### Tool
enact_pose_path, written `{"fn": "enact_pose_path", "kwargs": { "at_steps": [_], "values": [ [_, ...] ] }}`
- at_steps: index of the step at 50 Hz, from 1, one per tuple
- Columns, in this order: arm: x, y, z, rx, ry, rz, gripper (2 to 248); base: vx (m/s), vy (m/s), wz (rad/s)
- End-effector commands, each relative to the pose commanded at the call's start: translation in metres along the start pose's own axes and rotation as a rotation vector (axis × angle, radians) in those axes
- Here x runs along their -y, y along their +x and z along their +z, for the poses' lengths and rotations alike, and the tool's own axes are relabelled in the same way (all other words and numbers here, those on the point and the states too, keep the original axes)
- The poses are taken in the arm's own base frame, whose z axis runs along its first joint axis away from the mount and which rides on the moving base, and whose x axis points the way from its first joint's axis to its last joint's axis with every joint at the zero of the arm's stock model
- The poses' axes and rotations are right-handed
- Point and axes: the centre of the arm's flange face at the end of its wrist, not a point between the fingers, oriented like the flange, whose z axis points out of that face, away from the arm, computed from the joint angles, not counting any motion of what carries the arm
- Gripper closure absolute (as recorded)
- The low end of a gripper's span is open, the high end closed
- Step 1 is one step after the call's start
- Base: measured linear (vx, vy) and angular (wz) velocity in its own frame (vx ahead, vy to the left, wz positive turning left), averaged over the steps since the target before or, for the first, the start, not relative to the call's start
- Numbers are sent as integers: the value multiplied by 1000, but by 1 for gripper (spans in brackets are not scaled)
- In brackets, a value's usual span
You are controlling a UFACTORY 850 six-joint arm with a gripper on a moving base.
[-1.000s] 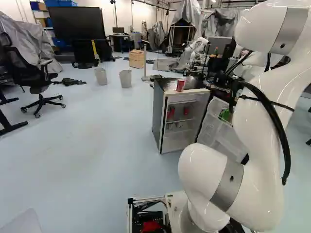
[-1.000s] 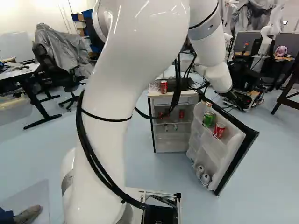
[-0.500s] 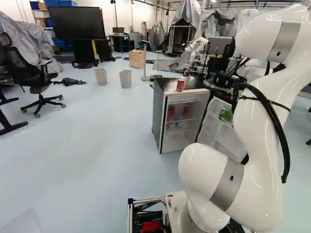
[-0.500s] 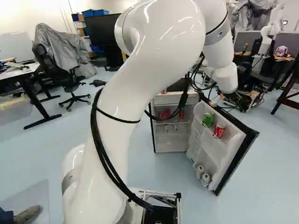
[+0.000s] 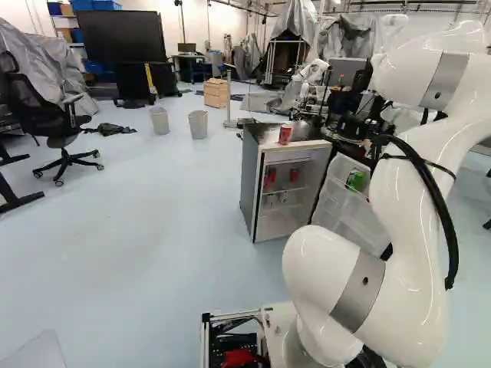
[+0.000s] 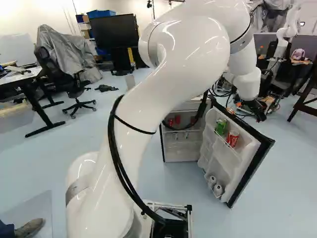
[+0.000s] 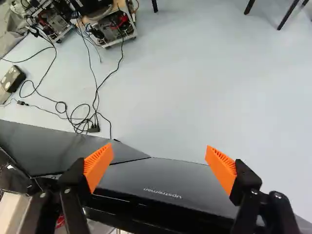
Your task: Grab a drink from the fridge
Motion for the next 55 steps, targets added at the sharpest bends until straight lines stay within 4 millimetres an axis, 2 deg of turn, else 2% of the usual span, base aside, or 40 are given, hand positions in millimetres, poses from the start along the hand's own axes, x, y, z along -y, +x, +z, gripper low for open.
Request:
{"fn": "enact_pose_path", "kwargs": {
  "at_steps": [17, 55],
  "values": [
    [-3, -4, 1, 80, -2, 4, 3, 0, 0, 0],
    [-16, -18, -13, 114, -15, 17, 3, 0, 0, 0]
  ]
}}
